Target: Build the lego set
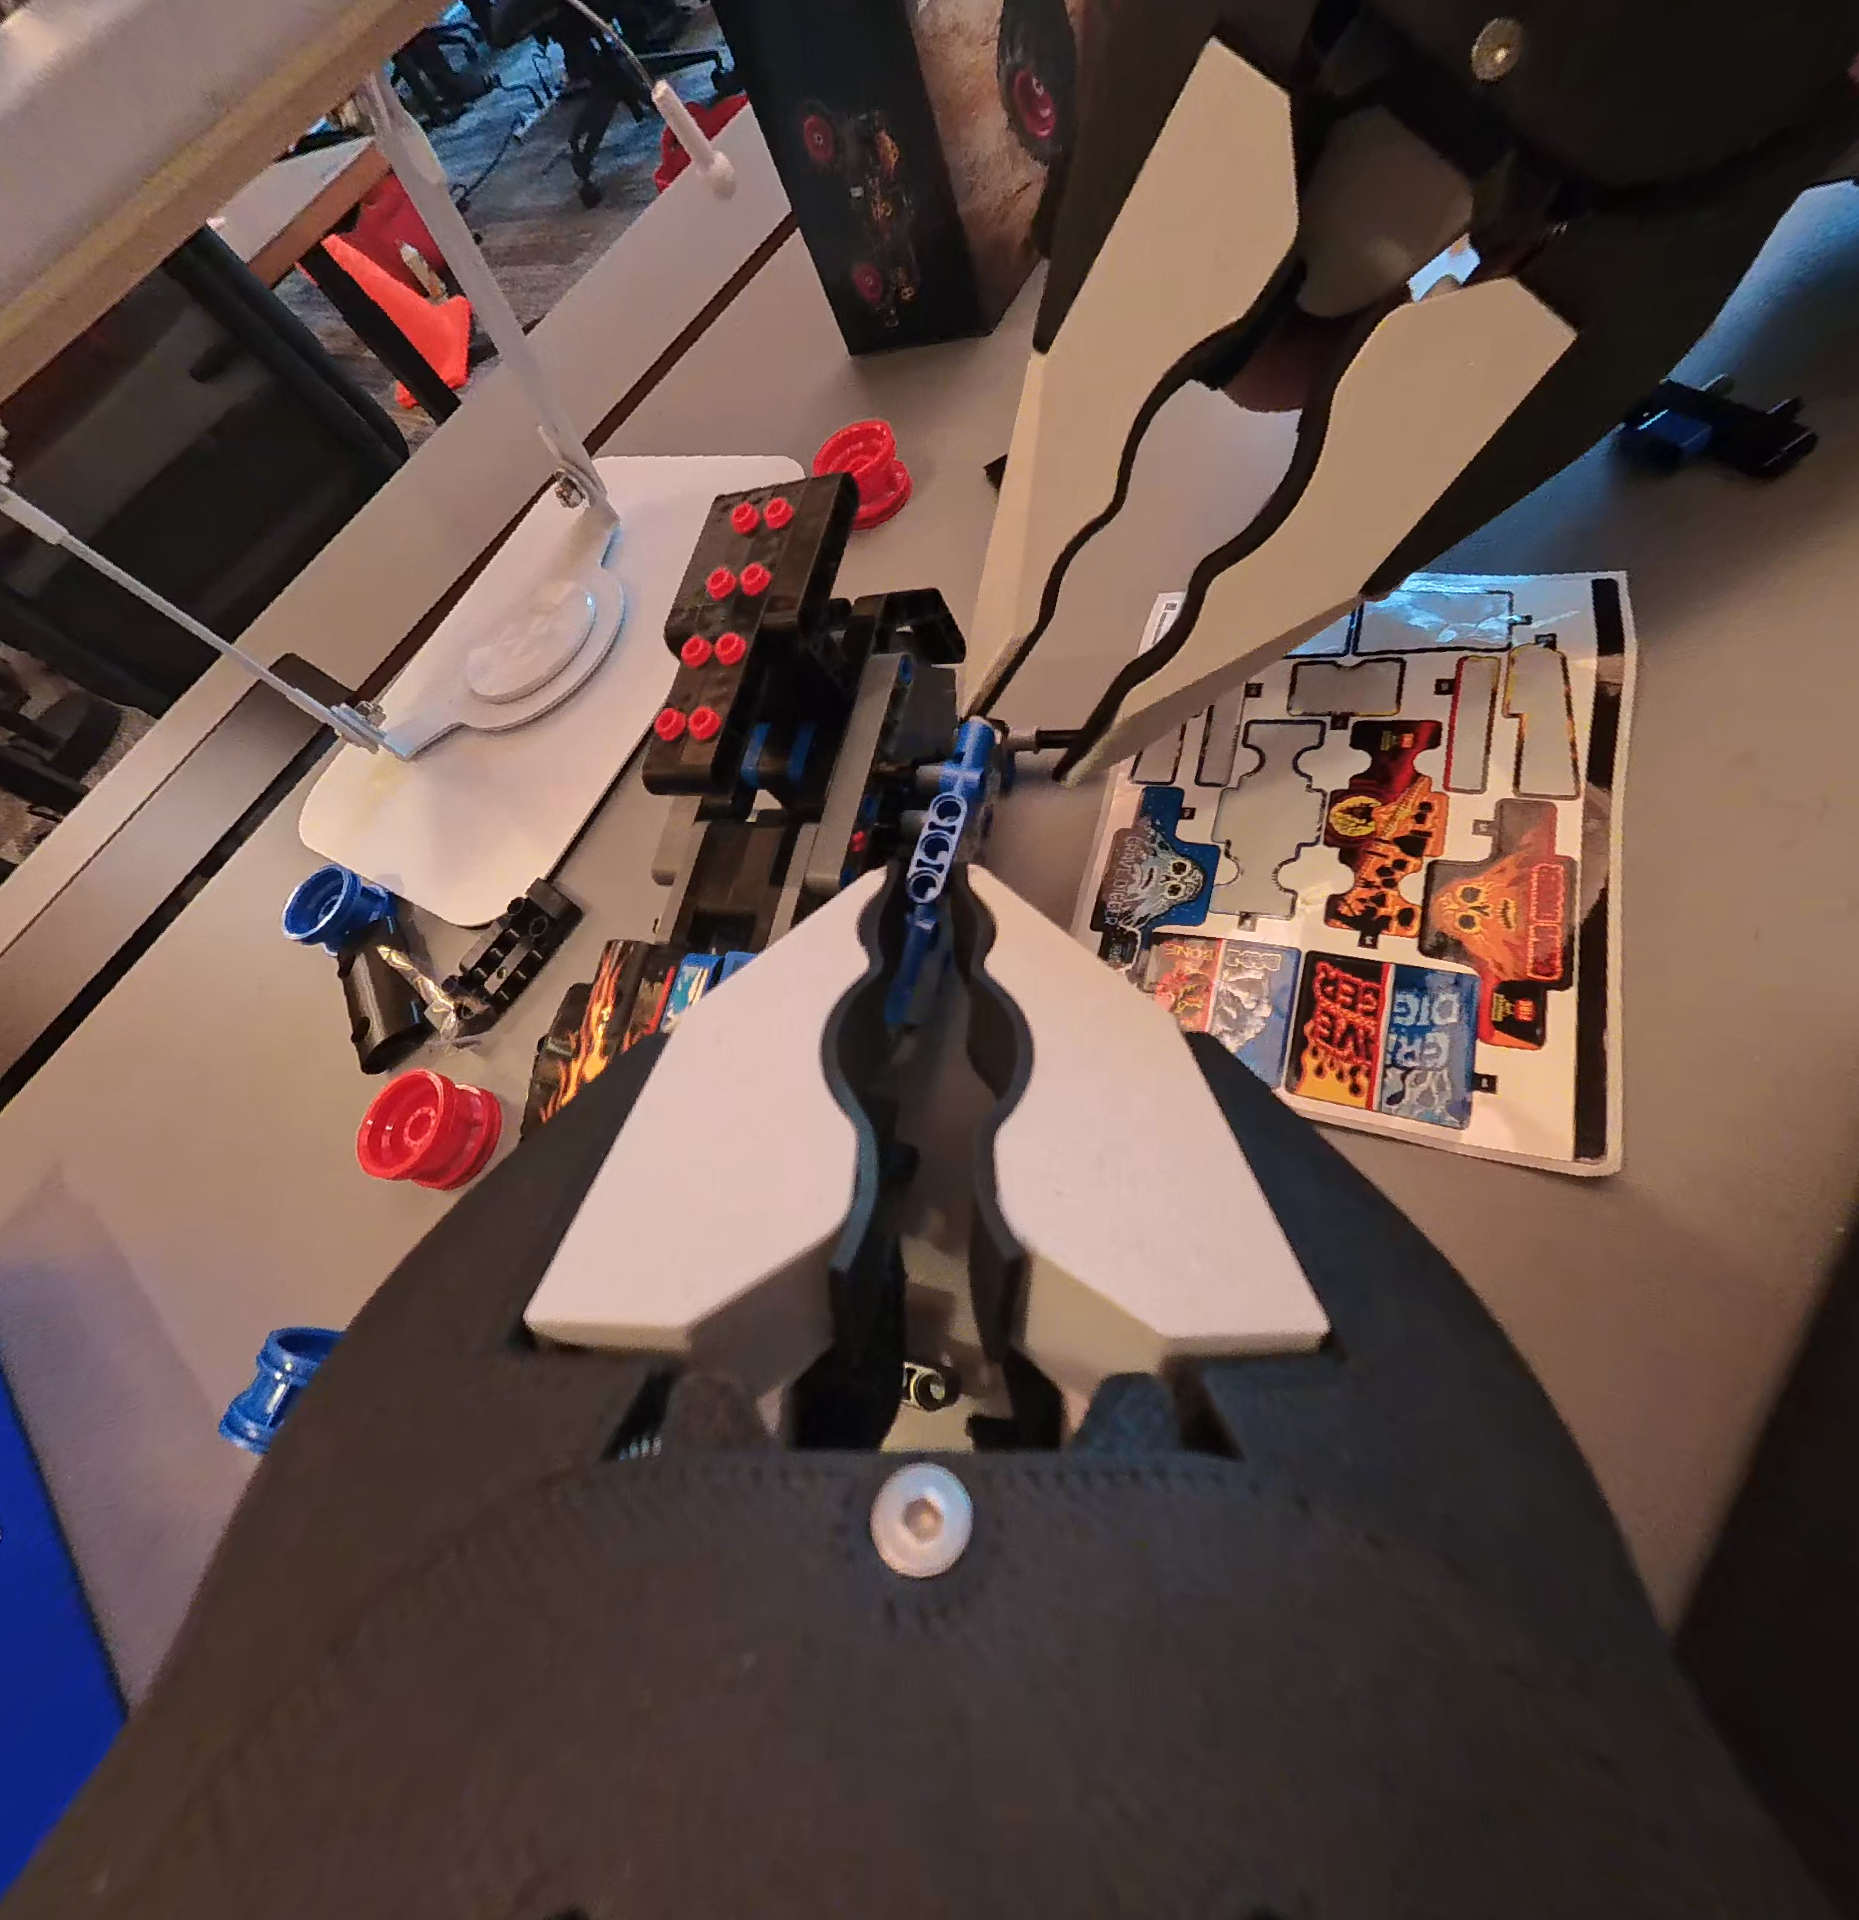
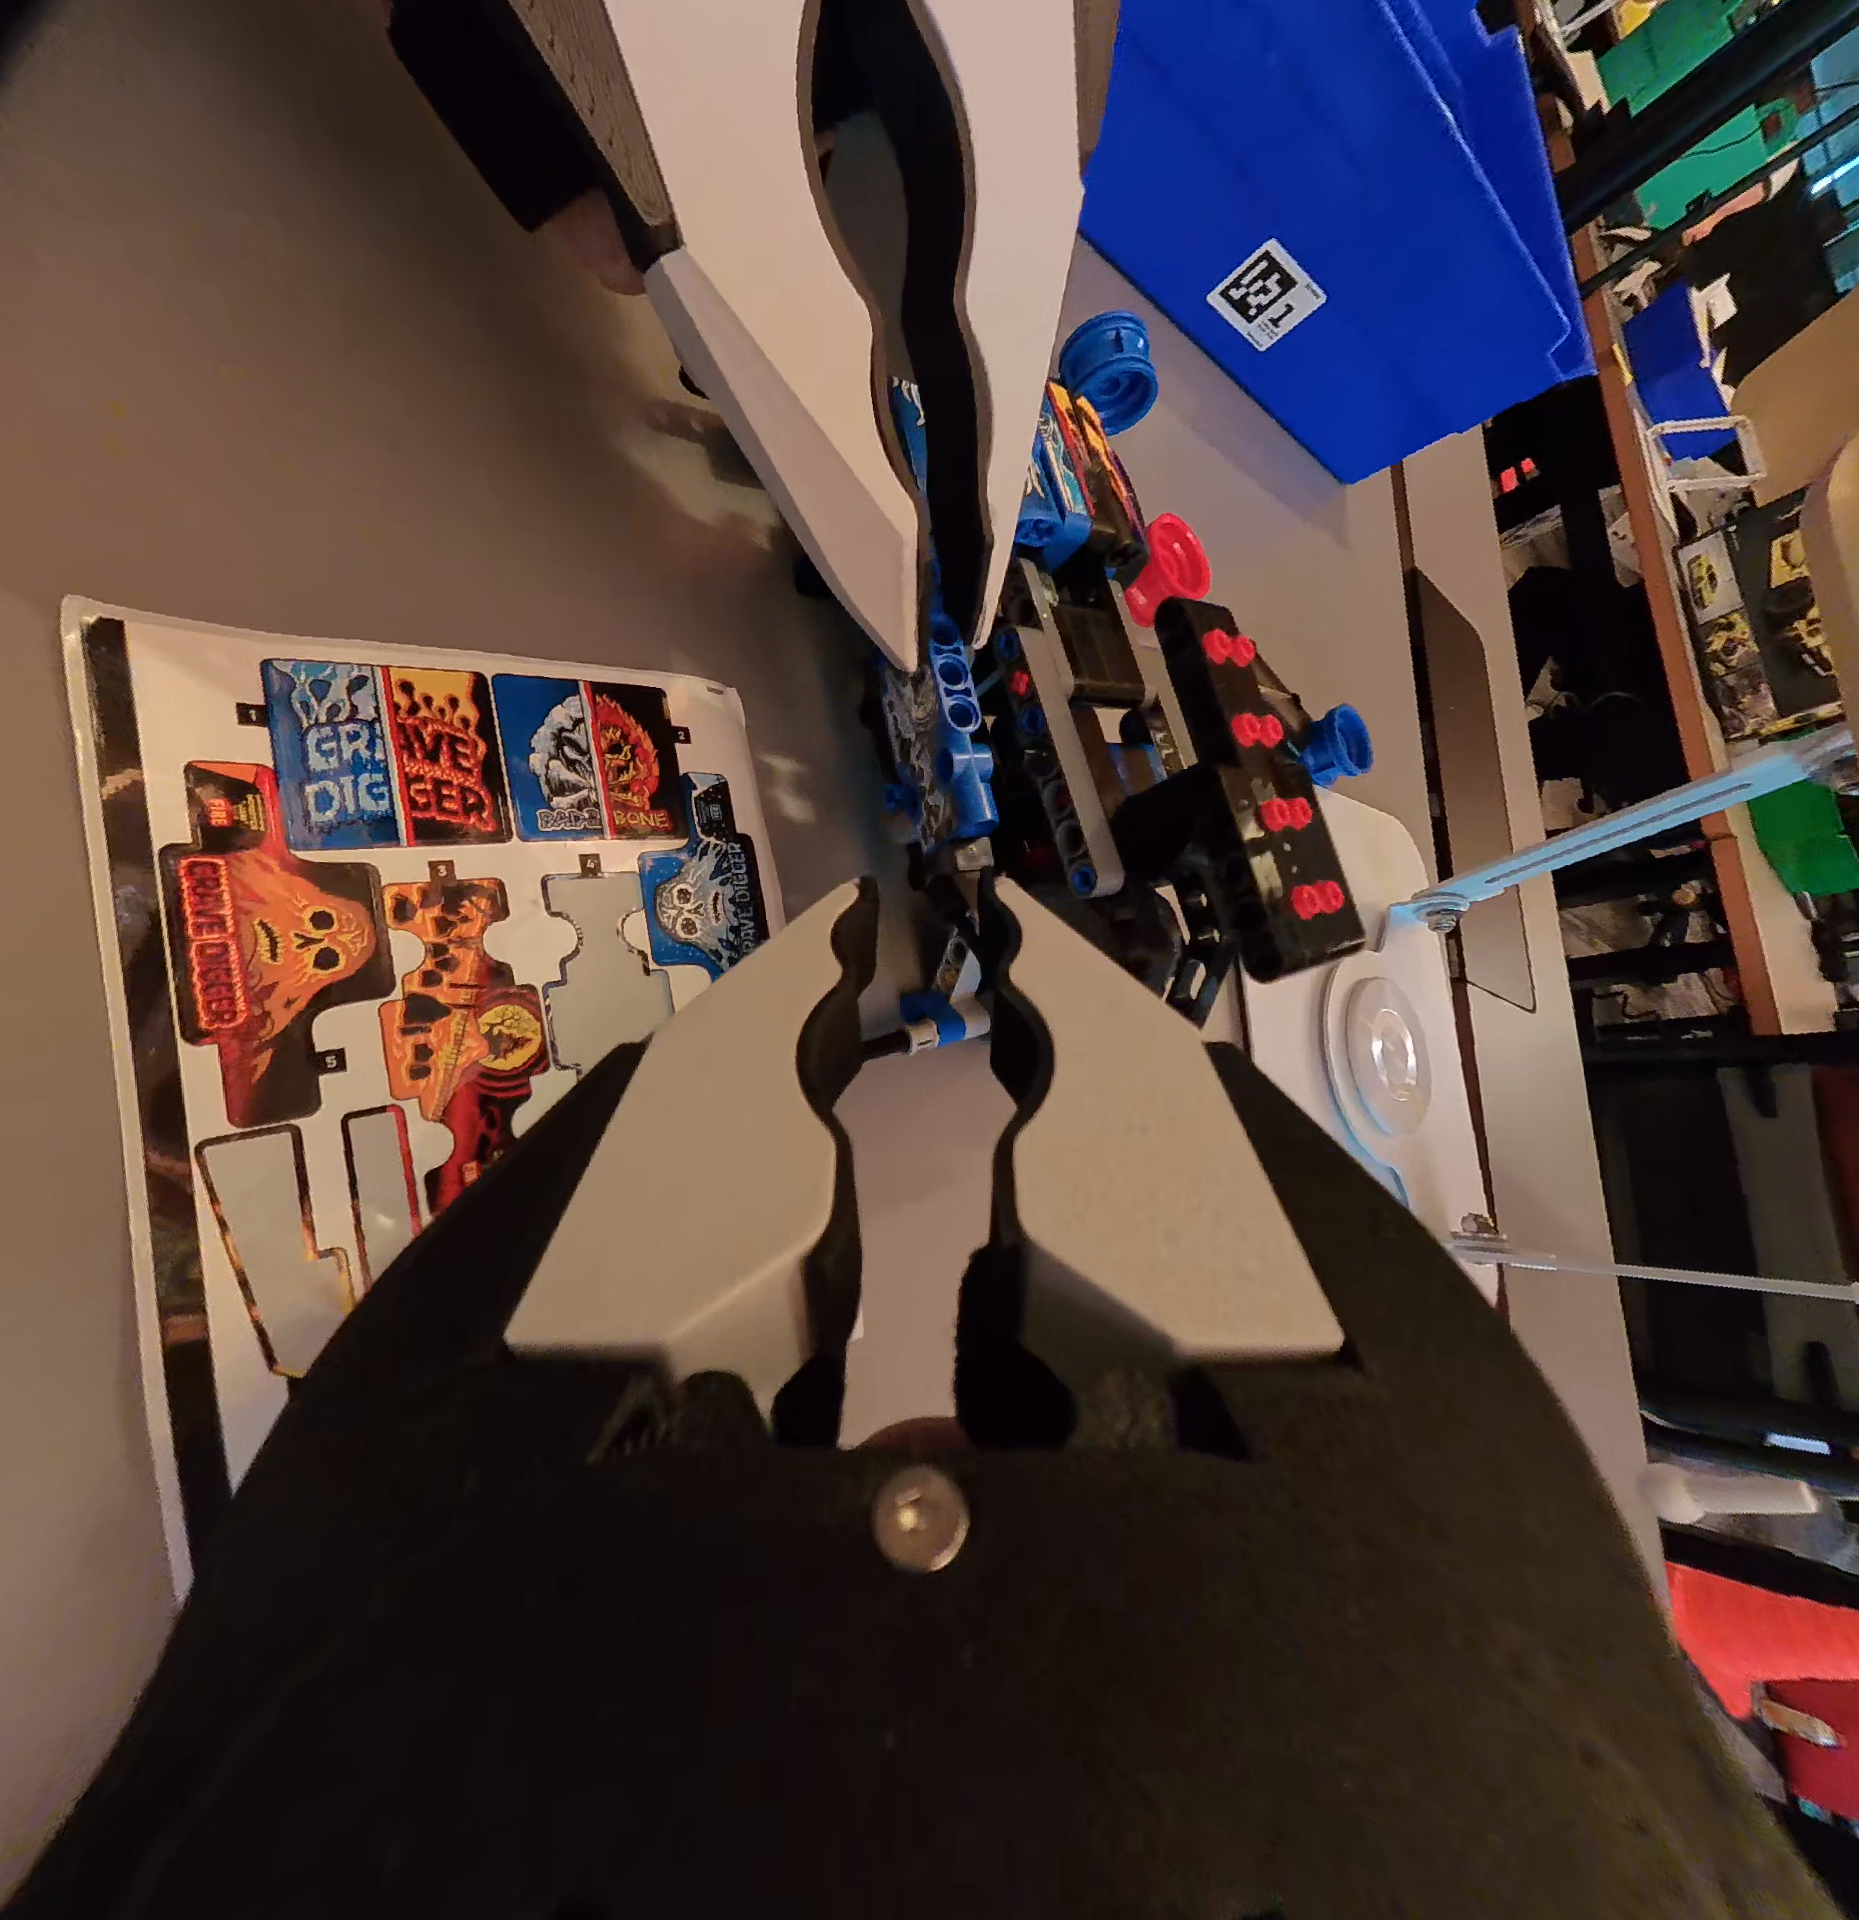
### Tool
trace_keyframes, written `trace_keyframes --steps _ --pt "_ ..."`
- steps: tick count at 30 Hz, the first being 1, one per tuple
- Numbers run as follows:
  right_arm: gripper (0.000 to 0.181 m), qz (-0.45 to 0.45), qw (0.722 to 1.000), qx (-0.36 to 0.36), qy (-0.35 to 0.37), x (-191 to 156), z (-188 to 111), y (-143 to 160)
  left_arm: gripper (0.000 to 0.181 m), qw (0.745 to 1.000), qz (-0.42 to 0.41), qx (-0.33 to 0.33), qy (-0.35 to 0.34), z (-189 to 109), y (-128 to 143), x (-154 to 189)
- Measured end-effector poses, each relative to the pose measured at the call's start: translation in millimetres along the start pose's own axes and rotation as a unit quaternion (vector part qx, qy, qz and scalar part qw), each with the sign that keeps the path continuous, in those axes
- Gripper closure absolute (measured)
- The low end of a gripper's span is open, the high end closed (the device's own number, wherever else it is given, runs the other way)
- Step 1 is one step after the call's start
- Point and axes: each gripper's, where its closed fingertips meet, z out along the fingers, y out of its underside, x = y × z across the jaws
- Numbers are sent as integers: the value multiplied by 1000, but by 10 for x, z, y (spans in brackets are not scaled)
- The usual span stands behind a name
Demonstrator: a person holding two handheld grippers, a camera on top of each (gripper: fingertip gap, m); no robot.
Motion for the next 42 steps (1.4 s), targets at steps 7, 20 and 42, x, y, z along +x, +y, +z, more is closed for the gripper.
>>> trace_keyframes --steps 7,20,42 --pt "162 17 1000 8 -5 6 -5 -17 174 1000 -6 2 -5 -1 -4 -21" --pt "158 25 999 41 -10 128 -118 -156 175 1000 -4 4 -9 3 -24 -50" --pt "175 -11 1000 -3 -8 153 47 -149 169 1000 8 20 -5 -33 -94 -39"
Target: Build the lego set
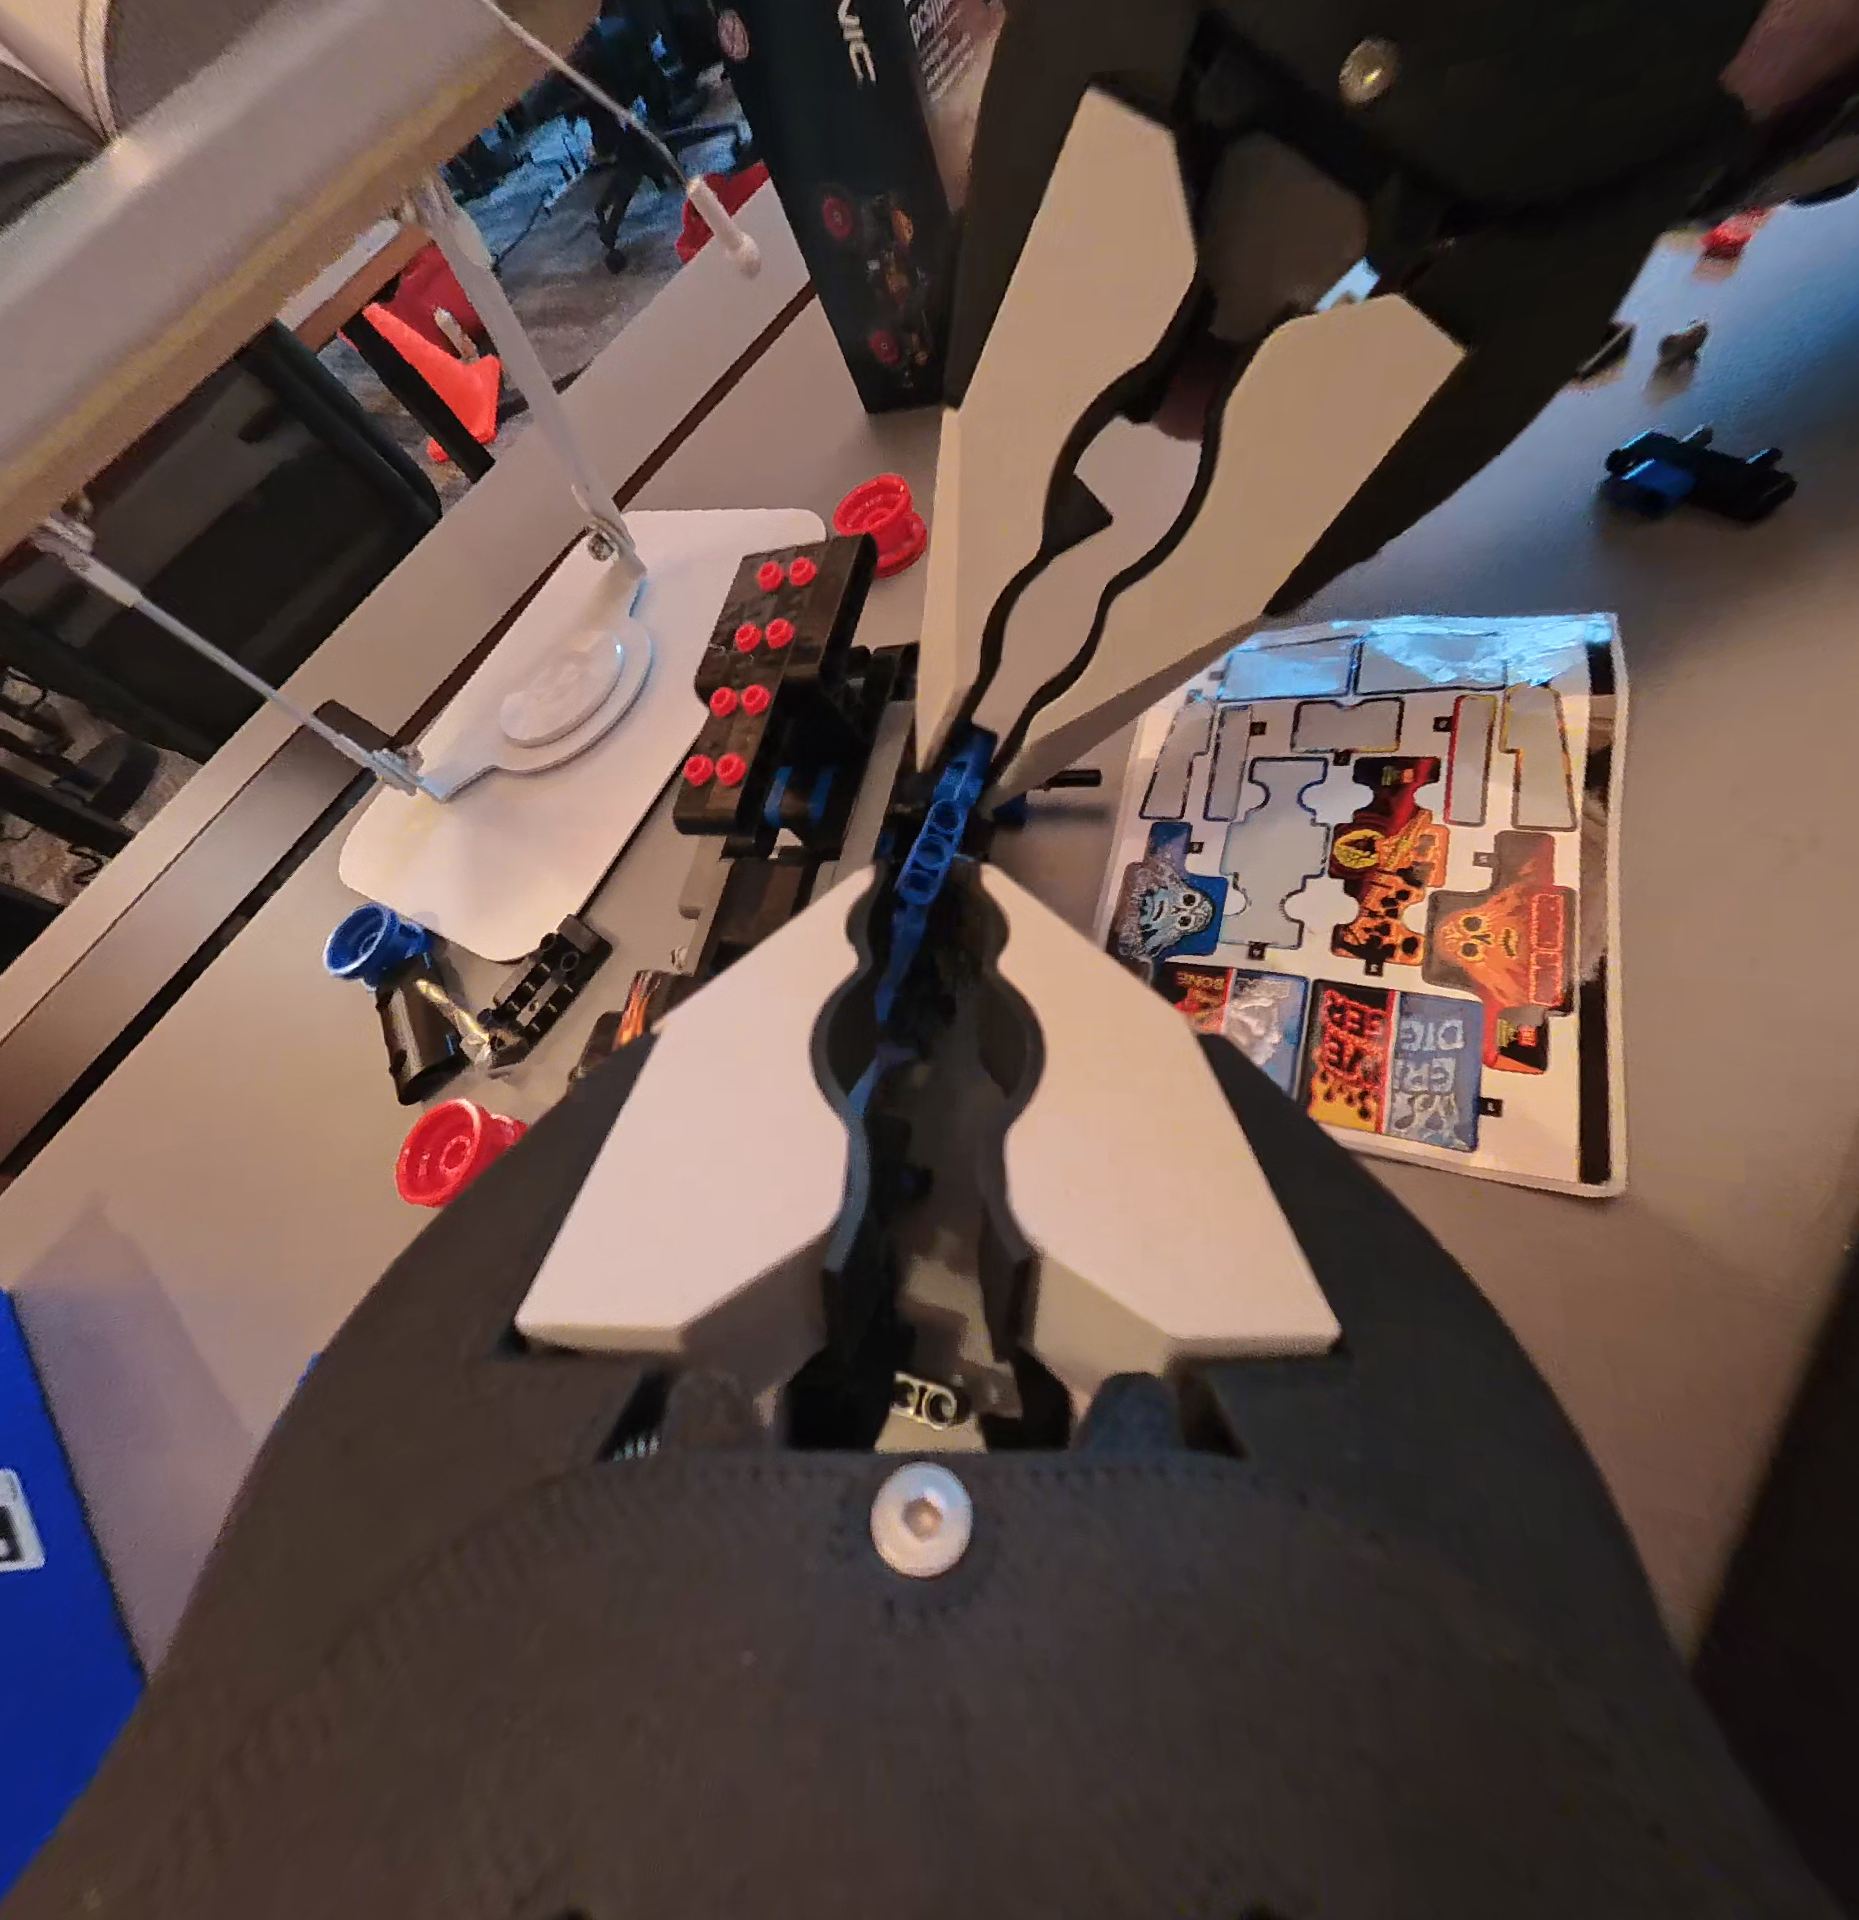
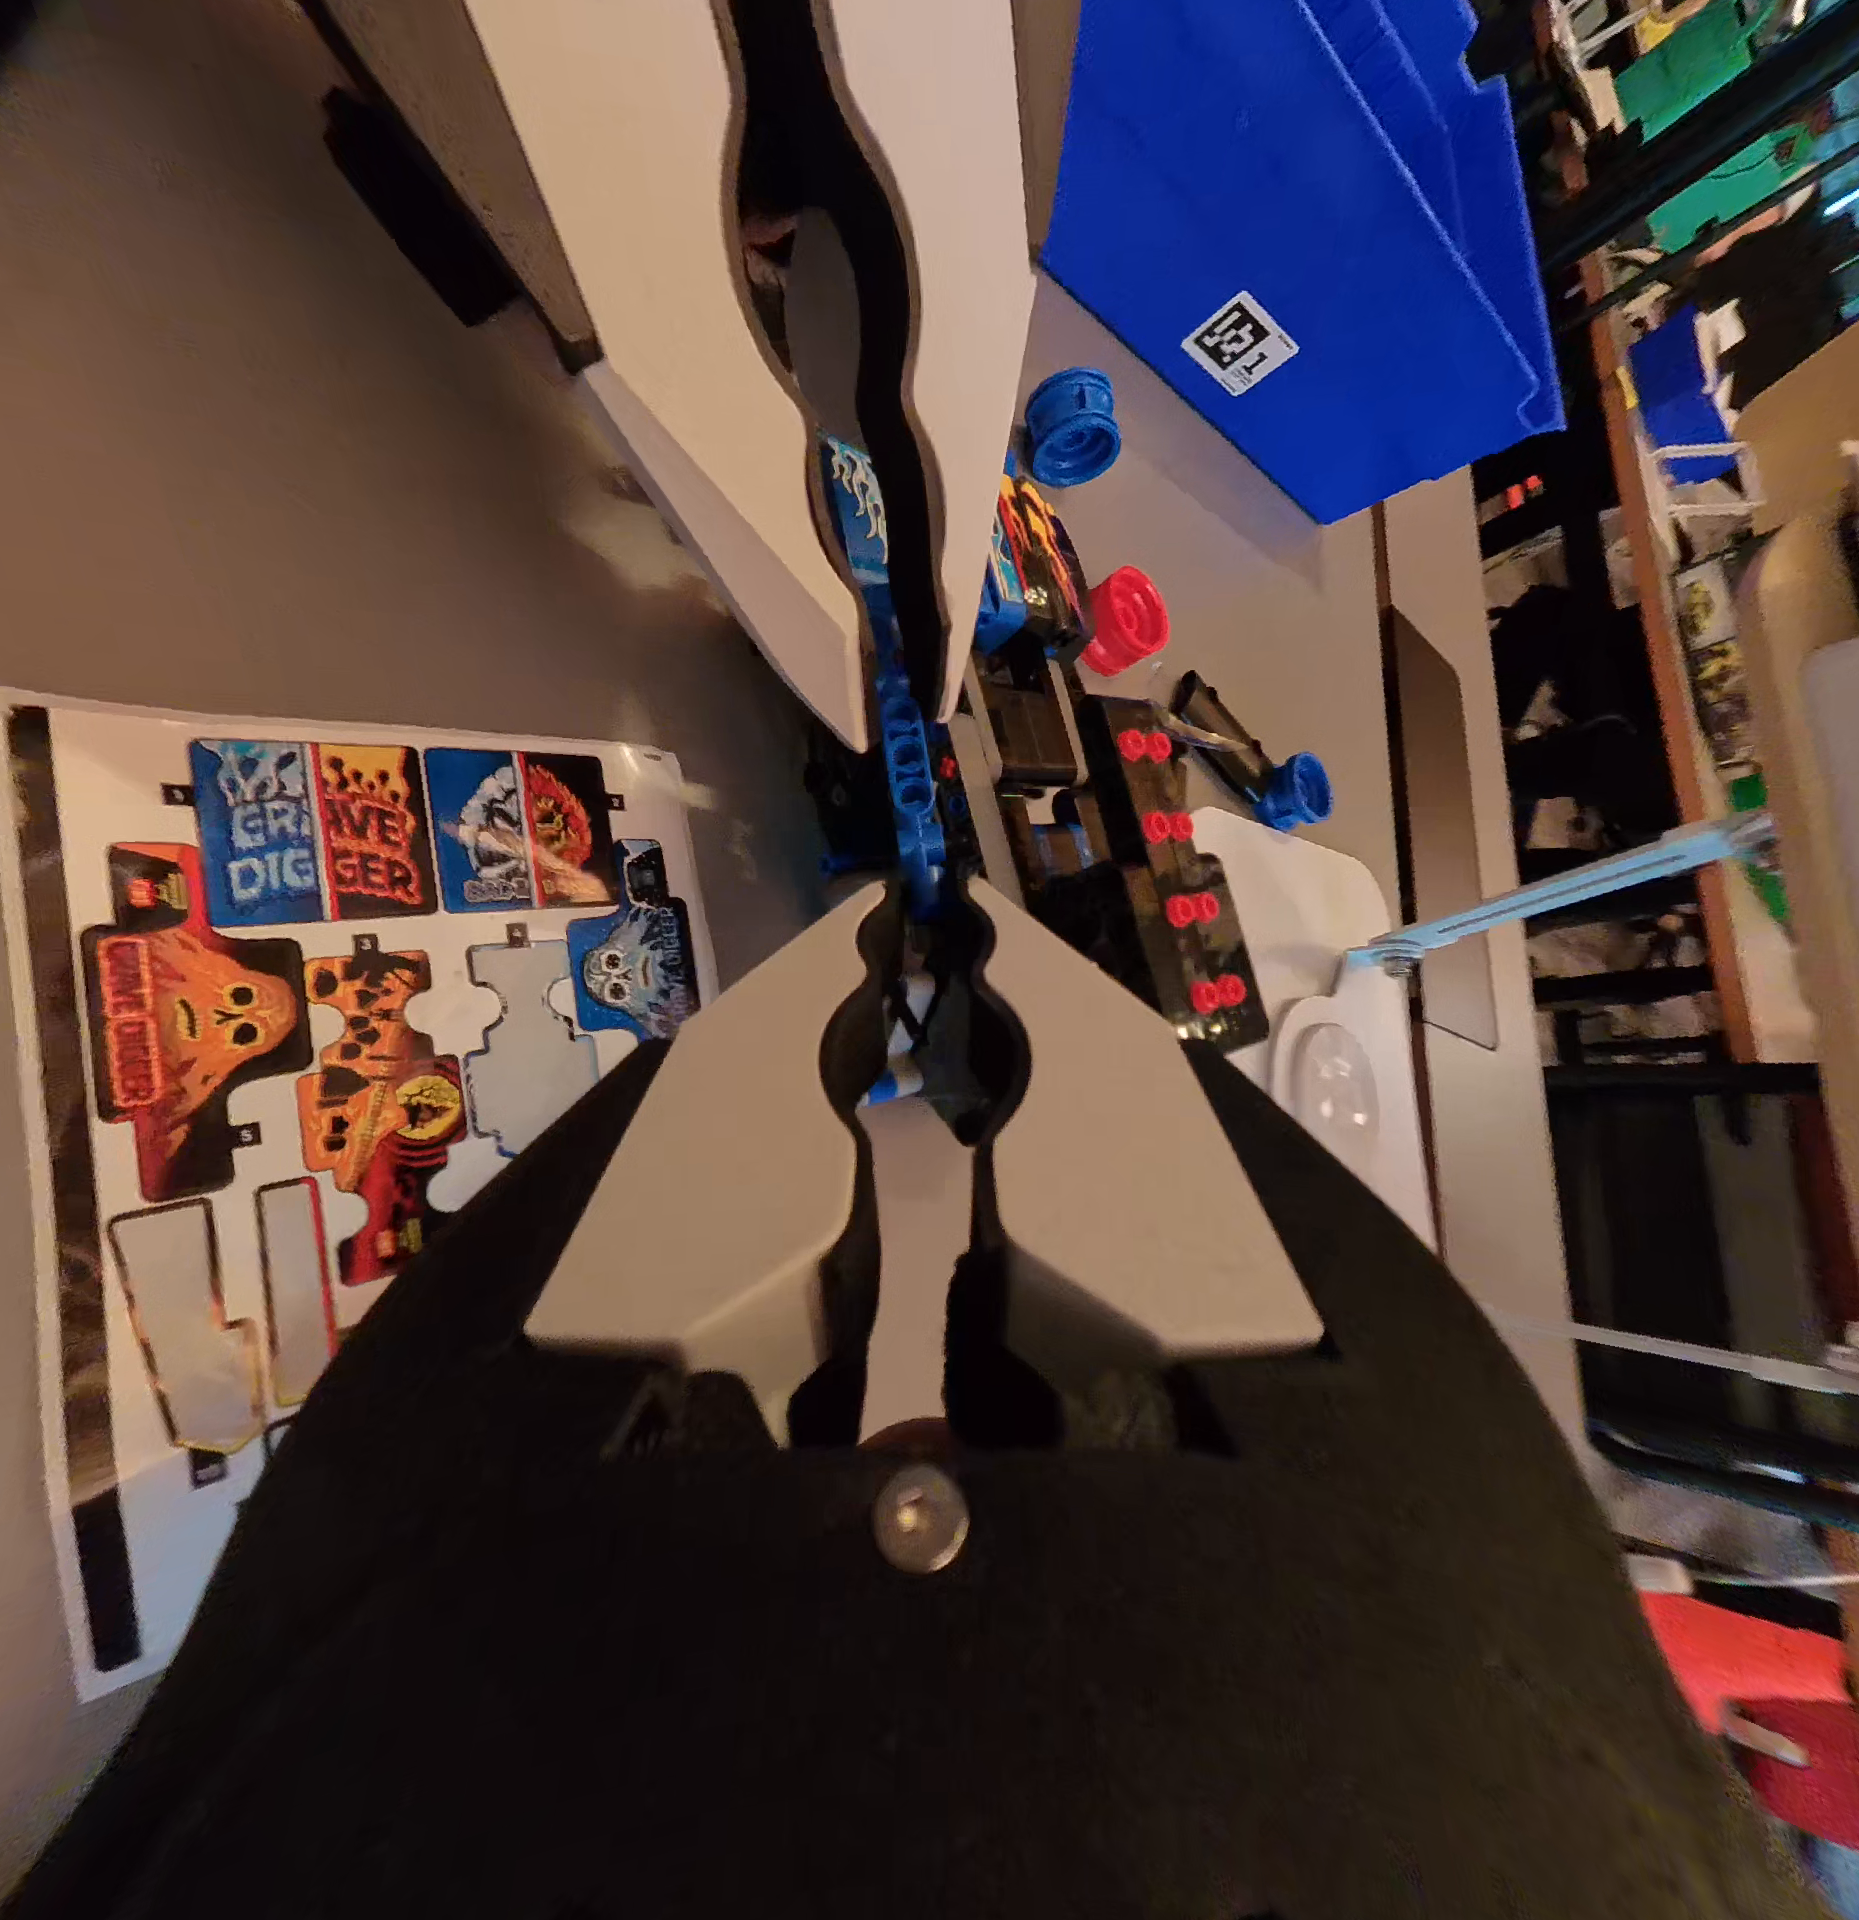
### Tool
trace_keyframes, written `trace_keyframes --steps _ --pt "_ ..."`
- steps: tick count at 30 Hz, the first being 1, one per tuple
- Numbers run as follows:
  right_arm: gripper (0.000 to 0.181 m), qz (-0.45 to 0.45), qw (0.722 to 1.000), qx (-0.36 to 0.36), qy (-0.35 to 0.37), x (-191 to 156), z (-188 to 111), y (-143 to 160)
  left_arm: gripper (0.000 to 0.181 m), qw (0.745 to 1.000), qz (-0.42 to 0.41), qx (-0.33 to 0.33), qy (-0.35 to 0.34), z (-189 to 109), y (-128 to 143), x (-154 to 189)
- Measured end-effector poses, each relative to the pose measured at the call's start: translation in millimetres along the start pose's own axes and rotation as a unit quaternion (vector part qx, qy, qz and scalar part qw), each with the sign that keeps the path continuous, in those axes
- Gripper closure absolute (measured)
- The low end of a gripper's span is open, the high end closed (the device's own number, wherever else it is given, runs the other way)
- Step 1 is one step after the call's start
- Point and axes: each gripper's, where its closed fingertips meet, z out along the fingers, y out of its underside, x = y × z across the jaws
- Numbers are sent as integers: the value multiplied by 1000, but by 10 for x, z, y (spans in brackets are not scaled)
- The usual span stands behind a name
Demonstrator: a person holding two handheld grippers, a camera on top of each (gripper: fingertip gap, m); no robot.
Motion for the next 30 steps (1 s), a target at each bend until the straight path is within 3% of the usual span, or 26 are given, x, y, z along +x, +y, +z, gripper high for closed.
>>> trace_keyframes --steps 5,14,18,25,30 --pt "176 64 997 14 -41 -39 -6 18 149 999 23 -14 -23 -82 48 -92" --pt "176 189 967 12 -171 -103 -42 61 132 998 21 -57 -1 -205 169 -280" --pt "176 193 960 -22 -202 -120 11 84 131 998 19 -62 24 -194 133 -321" --pt "175 185 957 -28 -223 -102 30 -15 107 988 22 -134 69 -62 319 -350" --pt "176 130 965 -42 -223 -183 -34 28 95 980 34 -163 109 -15 338 -357"
